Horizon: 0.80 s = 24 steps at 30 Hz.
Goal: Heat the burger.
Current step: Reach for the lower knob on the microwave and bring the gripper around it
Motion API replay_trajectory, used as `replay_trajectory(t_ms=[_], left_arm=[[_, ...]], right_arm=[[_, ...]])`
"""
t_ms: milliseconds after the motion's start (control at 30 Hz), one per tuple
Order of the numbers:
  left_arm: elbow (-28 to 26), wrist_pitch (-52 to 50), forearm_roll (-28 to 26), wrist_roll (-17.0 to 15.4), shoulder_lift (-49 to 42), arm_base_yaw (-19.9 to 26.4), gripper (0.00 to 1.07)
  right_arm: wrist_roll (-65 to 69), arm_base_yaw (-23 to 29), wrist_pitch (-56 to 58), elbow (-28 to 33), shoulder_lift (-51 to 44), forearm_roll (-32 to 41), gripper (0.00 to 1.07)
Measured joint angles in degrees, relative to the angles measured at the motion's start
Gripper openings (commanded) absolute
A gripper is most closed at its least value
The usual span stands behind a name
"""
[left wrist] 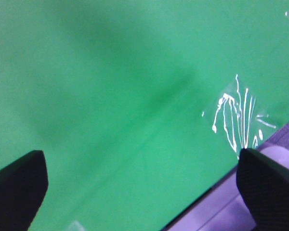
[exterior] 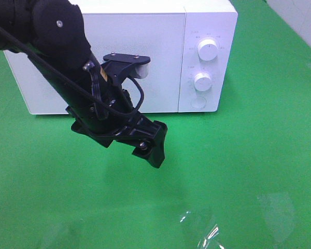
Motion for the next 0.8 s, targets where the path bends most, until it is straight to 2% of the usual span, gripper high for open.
replay_trajectory(t_ms=[67,233,300,333,367,400,433,533,600,633,667,700,767,800], left_arm=[[-0.11,5.27,0.06,0.00,-1.78,0.23,0.99],[-0.11,9.28,-0.06,0.00,-3.09,1.60,0.99],[-0.11,12.66,0.00,0.00,-5.27,5.10,0.99],[-0.11,12.66,0.00,0.00,-5.27,5.10,0.99],[-0.11,14.27,0.00,0.00,-6.59,7.73,0.99],[-0.11,14.27,0.00,0.00,-6.59,7.73,0.99],[-0.23,15.87,0.00,0.00,-7.91,10.43,0.99],[-0.23,16.79,0.00,0.00,-8.59,12.03,0.99],[-0.23,20.28,0.00,0.00,-11.52,18.33,0.99],[-0.23,20.28,0.00,0.00,-11.52,18.33,0.99],[-0.29,22.23,0.06,0.00,-13.24,21.66,0.99],[-0.29,22.23,0.06,0.00,-13.24,21.66,0.99],[-0.29,24.24,0.57,0.00,-15.99,25.95,0.99],[-0.29,24.24,0.57,0.00,-15.99,25.95,0.99]], right_arm=[[0.00,0.00,0.00,0.00,0.00,0.00,0.73],[0.00,0.00,0.00,0.00,0.00,0.00,0.73],[0.00,0.00,0.00,0.00,0.00,0.00,0.73],[0.00,0.00,0.00,0.00,0.00,0.00,0.73],[0.00,0.00,0.00,0.00,0.00,0.00,0.73],[0.00,0.00,0.00,0.00,0.00,0.00,0.73],[0.00,0.00,0.00,0.00,0.00,0.00,0.73],[0.00,0.00,0.00,0.00,0.00,0.00,0.73],[0.00,0.00,0.00,0.00,0.00,0.00,0.73],[0.00,0.00,0.00,0.00,0.00,0.00,0.73],[0.00,0.00,0.00,0.00,0.00,0.00,0.73],[0.00,0.00,0.00,0.00,0.00,0.00,0.73],[0.00,0.00,0.00,0.00,0.00,0.00,0.73],[0.00,0.00,0.00,0.00,0.00,0.00,0.73]])
